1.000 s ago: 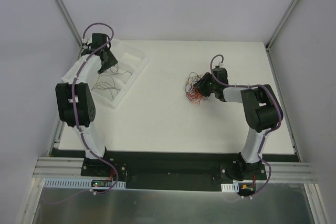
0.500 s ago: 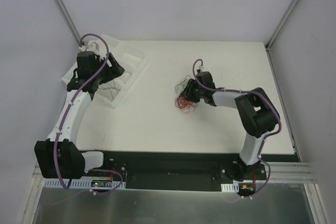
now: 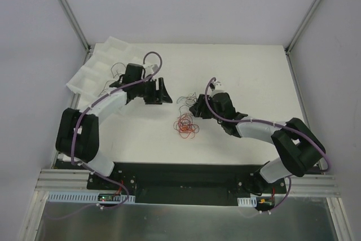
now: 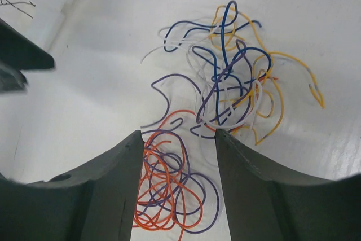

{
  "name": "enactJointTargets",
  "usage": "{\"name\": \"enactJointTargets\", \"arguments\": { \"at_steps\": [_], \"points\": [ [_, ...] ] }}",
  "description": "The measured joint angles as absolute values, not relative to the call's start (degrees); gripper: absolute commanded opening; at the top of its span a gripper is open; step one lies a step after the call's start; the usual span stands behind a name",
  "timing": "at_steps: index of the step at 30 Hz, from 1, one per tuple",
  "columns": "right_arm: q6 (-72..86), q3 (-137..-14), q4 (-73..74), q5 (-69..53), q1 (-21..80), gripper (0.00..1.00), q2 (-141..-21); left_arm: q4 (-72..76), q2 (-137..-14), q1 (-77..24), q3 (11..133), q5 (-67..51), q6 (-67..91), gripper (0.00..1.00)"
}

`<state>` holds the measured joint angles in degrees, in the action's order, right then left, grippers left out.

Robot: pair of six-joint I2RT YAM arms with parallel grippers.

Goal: Untangle the cables

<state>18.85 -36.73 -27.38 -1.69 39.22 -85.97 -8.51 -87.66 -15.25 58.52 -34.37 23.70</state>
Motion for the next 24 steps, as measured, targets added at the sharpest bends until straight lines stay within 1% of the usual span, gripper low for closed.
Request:
{"name": "enactJointTargets", "arguments": {
  "at_steps": [6, 7, 11, 12, 13, 14, 16, 19, 21, 24],
  "points": [
    [18.8, -36.4, -30.1, 0.6, 38.9, 0.56, -86.0, -10.2, -95.6, -23.7, 61.3, -37.4, 22.9, 0.61],
    [18.9, -36.3, -30.2, 0.6, 38.7, 0.56, -86.0, -10.7, -96.4, -24.4, 62.1, -37.4, 22.6, 0.58],
    [19.3, -35.7, -30.7, 0.7, 37.4, 0.55, -86.0, -12.3, -97.7, -24.8, 64.5, -36.1, 20.7, 0.56],
    [19.5, -35.7, -30.6, 0.6, 37.0, 0.55, -86.0, -12.6, -97.8, -24.8, 65.3, -35.4, 20.0, 0.49],
    [19.7, -35.7, -30.7, 0.6, 36.6, 0.55, -86.1, -12.8, -98.0, -24.8, 66.0, -35.0, 19.7, 0.46],
    [19.9, -35.7, -30.9, 0.4, 36.2, 0.54, -86.2, -13.2, -98.5, -24.8, 67.2, -34.5, 19.2, 0.46],
    [20.4, -35.7, -31.2, -0.4, 35.4, 0.54, -86.6, -13.2, -100.3, -24.8, 70.1, -34.5, 18.9, 0.49],
    [21.1, -35.7, -31.2, -1.8, 34.2, 0.54, -87.2, -13.2, -104.4, -24.8, 75.0, -35.6, 19.4, 0.57],
    [21.6, -35.7, -31.5, -2.6, 33.6, 0.54, -87.2, -13.5, -107.3, -24.8, 78.0, -35.5, 19.9, 0.59],
    [22.1, -35.7, -32.4, -4.0, 32.8, 0.54, -87.4, -14.5, -110.5, -24.8, 80.6, -35.3, 19.8, 0.59]
  ]
}}
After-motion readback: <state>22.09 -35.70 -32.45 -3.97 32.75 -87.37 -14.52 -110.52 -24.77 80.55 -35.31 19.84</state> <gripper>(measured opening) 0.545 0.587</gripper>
